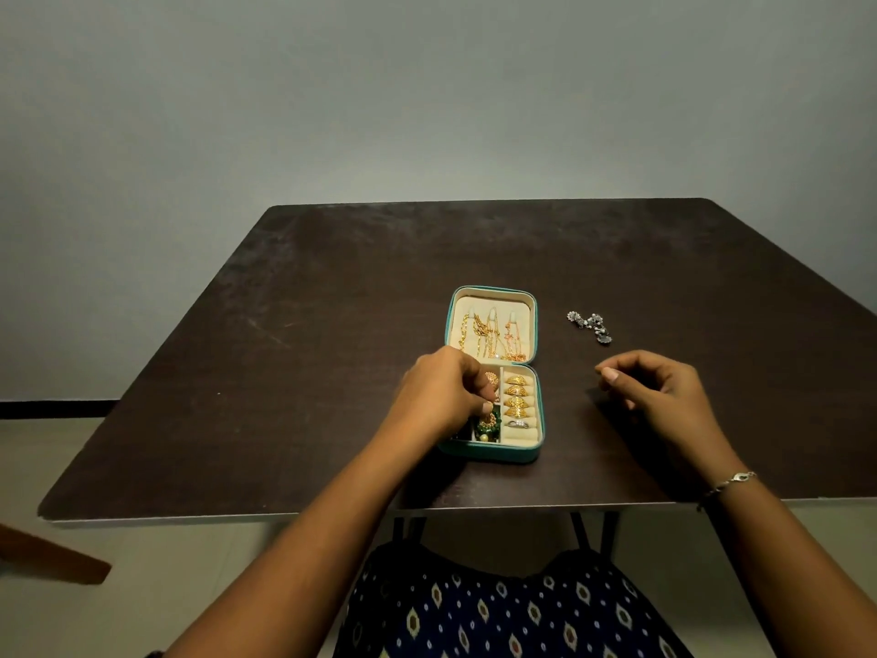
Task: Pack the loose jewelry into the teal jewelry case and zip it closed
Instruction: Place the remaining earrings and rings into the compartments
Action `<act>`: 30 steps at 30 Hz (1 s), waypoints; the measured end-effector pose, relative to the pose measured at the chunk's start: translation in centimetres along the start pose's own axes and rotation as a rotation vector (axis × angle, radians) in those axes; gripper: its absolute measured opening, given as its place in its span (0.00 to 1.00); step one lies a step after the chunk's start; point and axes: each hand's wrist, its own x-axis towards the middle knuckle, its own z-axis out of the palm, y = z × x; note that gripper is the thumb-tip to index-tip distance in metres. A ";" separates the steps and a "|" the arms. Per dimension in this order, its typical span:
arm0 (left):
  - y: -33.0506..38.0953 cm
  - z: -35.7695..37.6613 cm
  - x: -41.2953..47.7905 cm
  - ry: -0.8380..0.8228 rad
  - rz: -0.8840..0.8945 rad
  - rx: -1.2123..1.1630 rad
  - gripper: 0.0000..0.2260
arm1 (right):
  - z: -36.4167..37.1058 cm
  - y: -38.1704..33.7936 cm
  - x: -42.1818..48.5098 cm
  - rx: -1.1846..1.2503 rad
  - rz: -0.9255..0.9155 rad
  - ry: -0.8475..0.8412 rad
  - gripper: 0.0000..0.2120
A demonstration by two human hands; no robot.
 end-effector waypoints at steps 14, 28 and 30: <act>0.3 0.3 -0.3 0.027 0.091 0.161 0.05 | -0.2 1.7 0.0 -0.043 -0.055 0.021 0.06; 0.6 -0.7 -0.6 -0.100 0.214 0.370 0.05 | -0.2 2.1 0.0 -0.118 -0.088 0.004 0.06; 0.5 -1.4 -0.6 -0.112 0.206 0.335 0.05 | -0.2 1.8 -0.1 -0.127 -0.087 -0.002 0.07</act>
